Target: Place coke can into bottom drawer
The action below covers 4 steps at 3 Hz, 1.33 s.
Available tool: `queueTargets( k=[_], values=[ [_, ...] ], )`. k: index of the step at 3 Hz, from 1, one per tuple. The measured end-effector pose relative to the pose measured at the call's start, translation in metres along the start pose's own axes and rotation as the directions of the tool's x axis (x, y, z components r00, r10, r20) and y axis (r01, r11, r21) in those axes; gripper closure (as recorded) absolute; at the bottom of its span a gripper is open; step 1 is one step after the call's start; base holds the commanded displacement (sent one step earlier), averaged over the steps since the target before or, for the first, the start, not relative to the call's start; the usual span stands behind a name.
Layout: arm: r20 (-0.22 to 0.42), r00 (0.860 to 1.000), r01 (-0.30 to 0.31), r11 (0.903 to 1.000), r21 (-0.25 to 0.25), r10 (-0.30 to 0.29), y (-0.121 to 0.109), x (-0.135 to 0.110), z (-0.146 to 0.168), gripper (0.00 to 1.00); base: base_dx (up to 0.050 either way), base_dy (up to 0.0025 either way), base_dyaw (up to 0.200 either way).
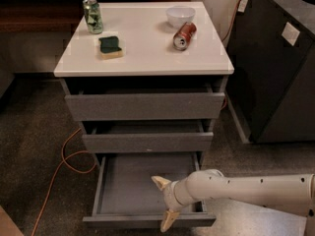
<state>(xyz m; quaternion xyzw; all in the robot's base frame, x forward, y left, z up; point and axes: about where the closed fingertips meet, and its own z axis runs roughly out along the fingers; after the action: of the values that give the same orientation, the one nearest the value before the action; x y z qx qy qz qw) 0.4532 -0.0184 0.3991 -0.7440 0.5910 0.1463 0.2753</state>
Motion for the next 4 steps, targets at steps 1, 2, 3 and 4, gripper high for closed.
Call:
queueTargets(
  k=[1, 2, 3, 4],
  values=[
    [0.002, 1.000, -0.001, 1.0000, -0.001, 0.001, -0.001, -0.001, -0.002, 0.00, 0.000, 0.00000, 0.000],
    [0.027, 1.000, -0.013, 0.9999, -0.006, 0.013, -0.010, -0.008, -0.019, 0.00, 0.000, 0.00000, 0.000],
    [0.053, 0.999, -0.002, 1.0000, -0.004, 0.002, -0.028, -0.021, -0.049, 0.00, 0.000, 0.00000, 0.000],
    [0.023, 1.000, 0.016, 0.9998, -0.015, -0.016, -0.048, -0.038, -0.092, 0.00, 0.000, 0.00000, 0.000]
  ],
)
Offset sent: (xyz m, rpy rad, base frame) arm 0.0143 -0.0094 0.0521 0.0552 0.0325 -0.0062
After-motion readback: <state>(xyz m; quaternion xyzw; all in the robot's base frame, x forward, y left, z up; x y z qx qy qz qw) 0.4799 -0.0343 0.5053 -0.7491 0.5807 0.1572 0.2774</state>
